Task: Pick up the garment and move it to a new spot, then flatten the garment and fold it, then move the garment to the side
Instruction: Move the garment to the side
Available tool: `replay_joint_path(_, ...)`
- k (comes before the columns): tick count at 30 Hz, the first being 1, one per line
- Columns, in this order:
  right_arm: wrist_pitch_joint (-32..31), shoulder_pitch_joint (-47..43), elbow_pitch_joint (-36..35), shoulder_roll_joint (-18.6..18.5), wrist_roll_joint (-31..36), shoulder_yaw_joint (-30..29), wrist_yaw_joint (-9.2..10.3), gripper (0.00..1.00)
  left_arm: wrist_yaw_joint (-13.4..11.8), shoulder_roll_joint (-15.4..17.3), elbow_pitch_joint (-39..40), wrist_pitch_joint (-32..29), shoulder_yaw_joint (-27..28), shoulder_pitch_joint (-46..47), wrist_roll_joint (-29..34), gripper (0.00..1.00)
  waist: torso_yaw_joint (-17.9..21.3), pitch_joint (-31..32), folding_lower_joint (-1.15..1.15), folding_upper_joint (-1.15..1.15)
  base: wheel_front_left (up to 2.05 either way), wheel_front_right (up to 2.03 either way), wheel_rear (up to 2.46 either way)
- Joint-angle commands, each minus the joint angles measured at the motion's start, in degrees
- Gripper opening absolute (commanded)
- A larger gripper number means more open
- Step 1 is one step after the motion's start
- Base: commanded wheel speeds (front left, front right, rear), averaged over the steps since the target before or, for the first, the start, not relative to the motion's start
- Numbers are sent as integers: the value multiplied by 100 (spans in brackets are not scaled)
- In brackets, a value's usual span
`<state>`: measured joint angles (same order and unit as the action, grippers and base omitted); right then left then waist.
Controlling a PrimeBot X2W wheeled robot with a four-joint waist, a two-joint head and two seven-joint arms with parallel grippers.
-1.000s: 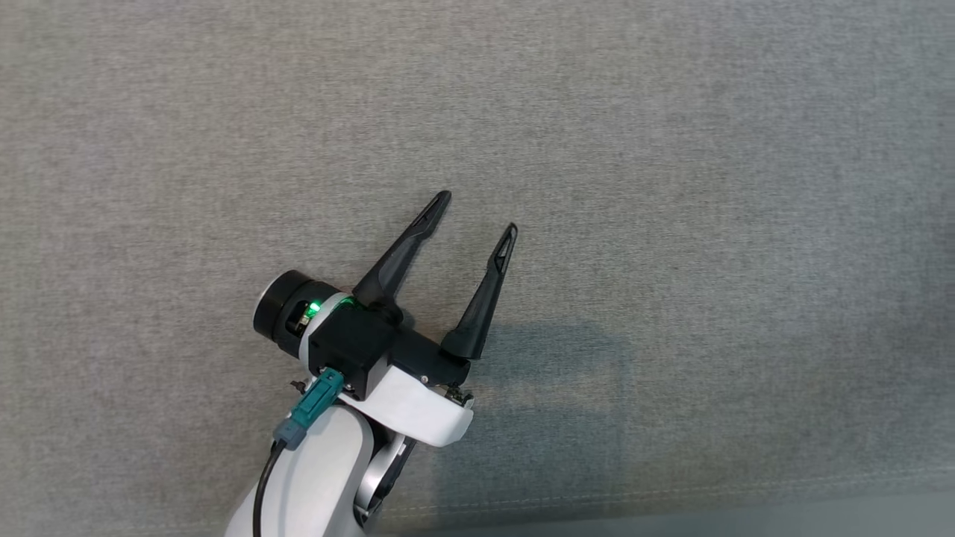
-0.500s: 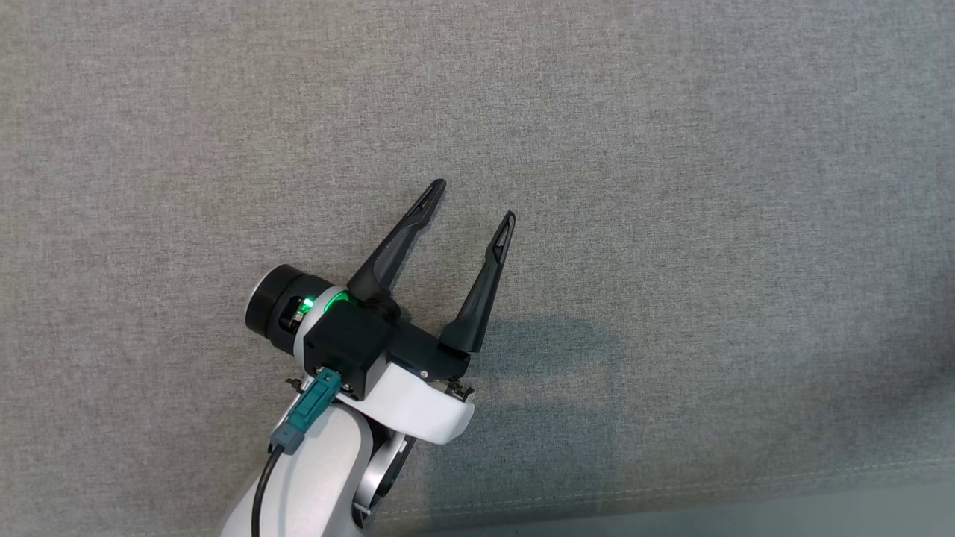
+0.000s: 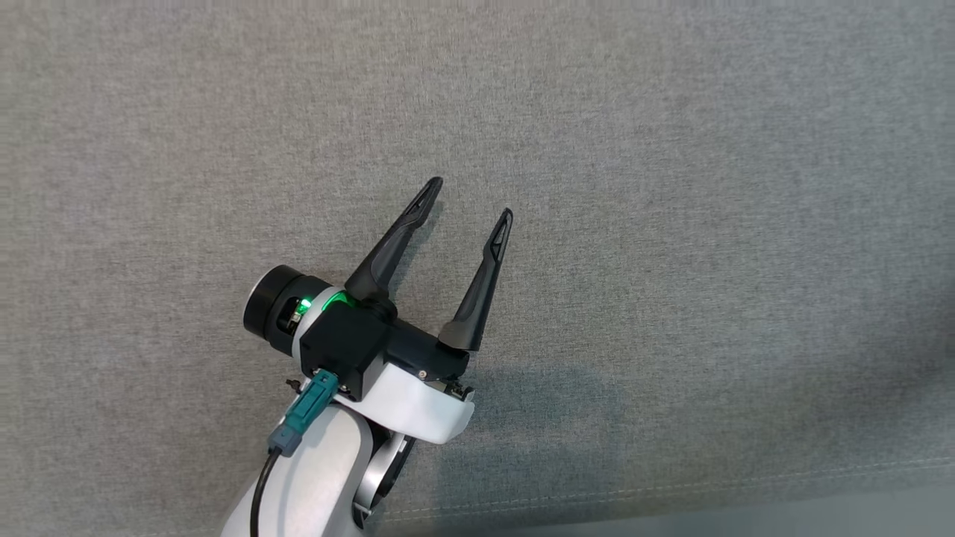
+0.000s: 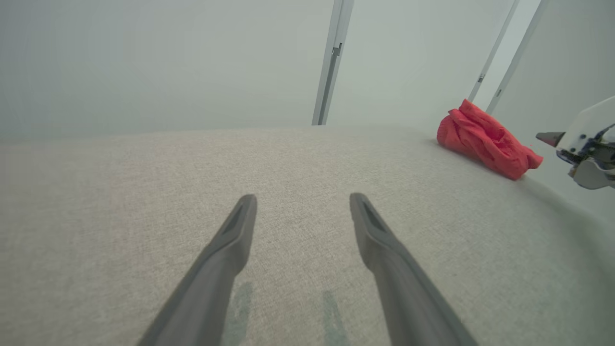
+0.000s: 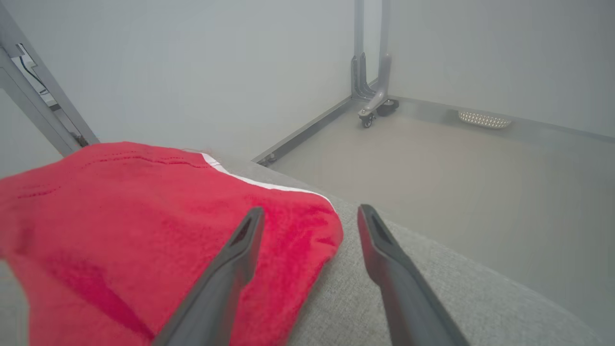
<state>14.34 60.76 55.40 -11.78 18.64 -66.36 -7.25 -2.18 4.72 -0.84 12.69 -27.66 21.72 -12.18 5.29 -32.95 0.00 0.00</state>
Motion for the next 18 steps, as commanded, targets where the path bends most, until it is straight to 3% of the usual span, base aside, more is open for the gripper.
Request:
replay_joint_path(1, 66, 22, -214, -50, 49, 39, -24, 100, -62, 12, 110, 64, 149, 51, -19, 100, 3, 178, 0, 0, 0, 0, 0)
replay_joint_path(9, 66, -172, -667, 415, -51, 870, -24, 100, -212, -41, -103, 182, 268, -144, -163, 100, -3, 887, 0, 0, 0, 0, 0)
replay_joint_path(18, 66, -1674, -1083, 858, -1200, 3230, -24, 100, -699, -106, -443, 227, 841, -692, -422, 100, -337, 2063, 0, 0, 0, 0, 0)
